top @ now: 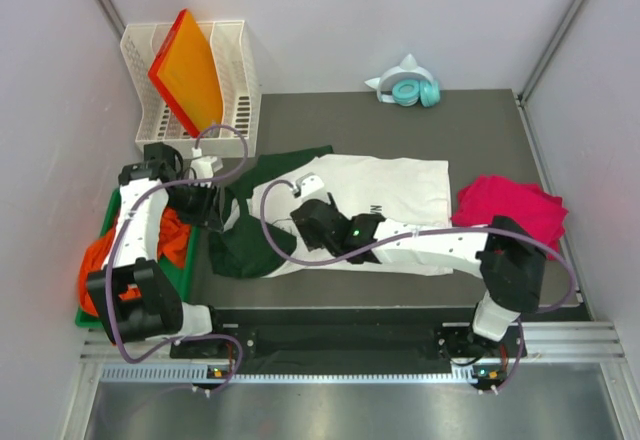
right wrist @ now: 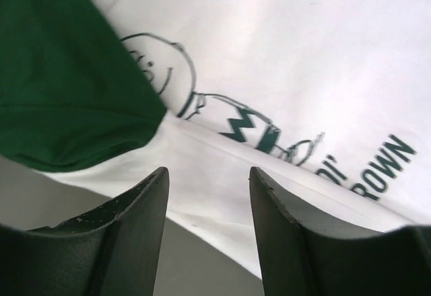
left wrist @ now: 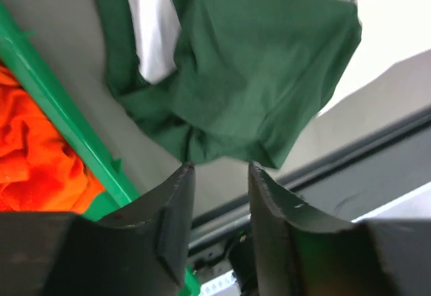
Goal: Fold and stack the t-shirts
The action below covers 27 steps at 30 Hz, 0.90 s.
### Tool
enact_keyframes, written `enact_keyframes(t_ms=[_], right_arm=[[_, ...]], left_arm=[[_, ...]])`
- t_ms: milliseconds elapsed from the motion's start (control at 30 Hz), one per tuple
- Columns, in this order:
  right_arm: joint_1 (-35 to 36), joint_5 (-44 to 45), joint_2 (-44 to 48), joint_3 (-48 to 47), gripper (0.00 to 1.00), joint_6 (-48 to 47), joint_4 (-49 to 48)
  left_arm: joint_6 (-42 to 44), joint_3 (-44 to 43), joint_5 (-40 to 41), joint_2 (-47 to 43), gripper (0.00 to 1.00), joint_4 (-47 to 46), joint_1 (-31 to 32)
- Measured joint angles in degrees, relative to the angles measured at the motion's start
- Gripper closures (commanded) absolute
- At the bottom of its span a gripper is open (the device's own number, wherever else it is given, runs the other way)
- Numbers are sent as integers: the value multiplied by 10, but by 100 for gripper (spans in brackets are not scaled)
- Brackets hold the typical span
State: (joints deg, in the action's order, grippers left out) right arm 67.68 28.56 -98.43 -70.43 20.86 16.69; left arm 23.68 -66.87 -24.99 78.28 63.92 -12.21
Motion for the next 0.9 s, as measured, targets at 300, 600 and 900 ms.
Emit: enact_keyframes(t_ms=[300,600,900], right_arm=[[-26,39,54,23,47,25,4],[-26,49,54,30,47,38,14],[-26,59,54,30,47,41,23]], left_arm=[[69,45,10,5,52,36,6],[76,82,31,64,55,2,10],[54,90,36,81,50,-75,11]])
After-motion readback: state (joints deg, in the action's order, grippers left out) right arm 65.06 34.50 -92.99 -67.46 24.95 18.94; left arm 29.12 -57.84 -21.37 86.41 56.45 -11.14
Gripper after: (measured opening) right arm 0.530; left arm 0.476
